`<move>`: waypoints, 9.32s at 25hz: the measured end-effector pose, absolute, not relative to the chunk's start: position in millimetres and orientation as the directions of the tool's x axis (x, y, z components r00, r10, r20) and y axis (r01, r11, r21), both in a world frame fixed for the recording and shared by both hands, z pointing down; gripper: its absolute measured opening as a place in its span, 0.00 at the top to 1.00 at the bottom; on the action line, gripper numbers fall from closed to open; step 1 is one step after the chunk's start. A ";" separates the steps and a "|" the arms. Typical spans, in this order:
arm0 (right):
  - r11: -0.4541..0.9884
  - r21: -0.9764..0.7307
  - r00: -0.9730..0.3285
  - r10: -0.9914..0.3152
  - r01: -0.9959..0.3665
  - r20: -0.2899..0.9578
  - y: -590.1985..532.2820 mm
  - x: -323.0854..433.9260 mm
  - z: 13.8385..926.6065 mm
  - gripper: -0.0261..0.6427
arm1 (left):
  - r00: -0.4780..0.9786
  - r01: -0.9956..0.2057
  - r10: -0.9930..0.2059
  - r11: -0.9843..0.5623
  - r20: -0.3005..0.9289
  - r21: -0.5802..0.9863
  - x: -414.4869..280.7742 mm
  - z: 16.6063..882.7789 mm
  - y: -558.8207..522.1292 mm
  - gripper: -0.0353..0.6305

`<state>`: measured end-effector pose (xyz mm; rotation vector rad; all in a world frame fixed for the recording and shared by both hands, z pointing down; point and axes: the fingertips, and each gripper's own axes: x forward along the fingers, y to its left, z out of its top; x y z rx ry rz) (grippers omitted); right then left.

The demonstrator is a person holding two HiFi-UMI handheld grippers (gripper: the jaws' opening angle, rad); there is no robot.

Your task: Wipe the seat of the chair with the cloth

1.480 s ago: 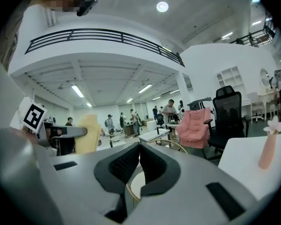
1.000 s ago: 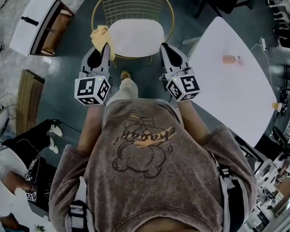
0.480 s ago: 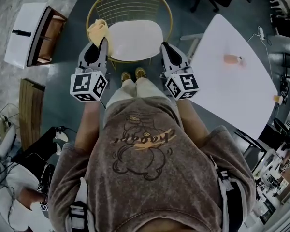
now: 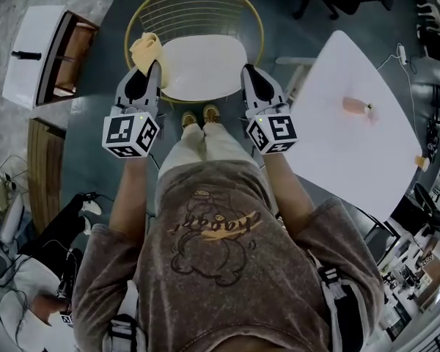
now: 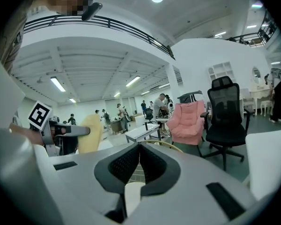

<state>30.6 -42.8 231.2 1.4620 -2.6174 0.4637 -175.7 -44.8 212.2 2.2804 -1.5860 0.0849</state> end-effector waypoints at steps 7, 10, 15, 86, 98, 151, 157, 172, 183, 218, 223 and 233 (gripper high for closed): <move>0.463 -0.211 -0.506 -0.825 -0.861 0.254 -81.4 45.4 264.5 0.92 | 0.372 -0.913 -0.884 -0.294 0.282 0.283 -165.8 260.9 -85.0 0.86; 0.463 -0.205 -0.504 -0.823 -0.862 0.260 -92.9 47.4 281.1 0.92 | 0.367 -0.914 -0.880 -0.281 0.300 0.294 -163.1 288.9 -97.4 0.86; 0.459 -0.201 -0.499 -0.824 -0.865 0.266 -108.8 47.3 309.0 0.92 | 0.335 -0.918 -0.882 -0.227 0.333 0.324 -167.4 334.4 -111.9 0.86; 0.351 -0.227 -0.417 -0.800 -0.908 0.431 -126.7 76.3 459.8 0.92 | 0.516 -0.856 -0.460 -0.314 0.722 0.411 -13.6 686.4 -207.1 0.86; 0.318 -0.218 -0.383 -0.813 -0.923 0.439 -115.5 94.5 459.0 0.92 | 0.687 -0.725 -0.380 -0.420 0.620 0.546 87.1 652.0 -192.5 0.86; 0.456 -0.245 -0.517 -0.722 -0.855 0.460 -113.7 37.8 479.8 0.92 | 0.173 -0.957 -0.558 0.100 0.812 0.273 -254.9 644.1 -77.8 0.86; 0.452 -0.250 -0.515 -0.721 -0.856 0.463 -112.0 38.8 480.5 0.92 | 0.206 -0.953 -0.533 0.082 0.820 0.293 -239.2 658.3 -82.3 0.86; 0.432 -0.261 -0.504 -0.714 -0.863 0.486 -101.5 50.2 483.4 0.92 | 0.306 -0.934 -0.487 0.011 0.818 0.356 -164.0 685.2 -102.0 0.86; 0.374 -0.255 -0.452 -0.743 -0.892 0.494 -93.9 76.3 486.1 0.92 | 0.400 -0.912 -0.440 -0.108 0.804 0.396 -103.8 692.9 -116.1 0.86; 0.236 -0.250 -0.333 -0.801 -0.939 0.498 -78.7 133.9 482.7 0.92 | 0.725 -0.678 -0.349 -0.214 0.594 0.703 81.7 660.7 -113.2 0.86; 0.245 -0.247 -0.341 -0.794 -0.937 0.503 -77.7 133.5 480.5 0.92 | 0.770 -0.623 -0.346 -0.226 0.536 0.749 98.8 641.7 -112.4 0.86; 0.299 -0.250 -0.387 -0.773 -0.921 0.503 -77.7 111.1 479.8 0.92 | 0.719 -0.658 -0.420 -0.154 0.554 0.737 24.9 622.9 -93.6 0.86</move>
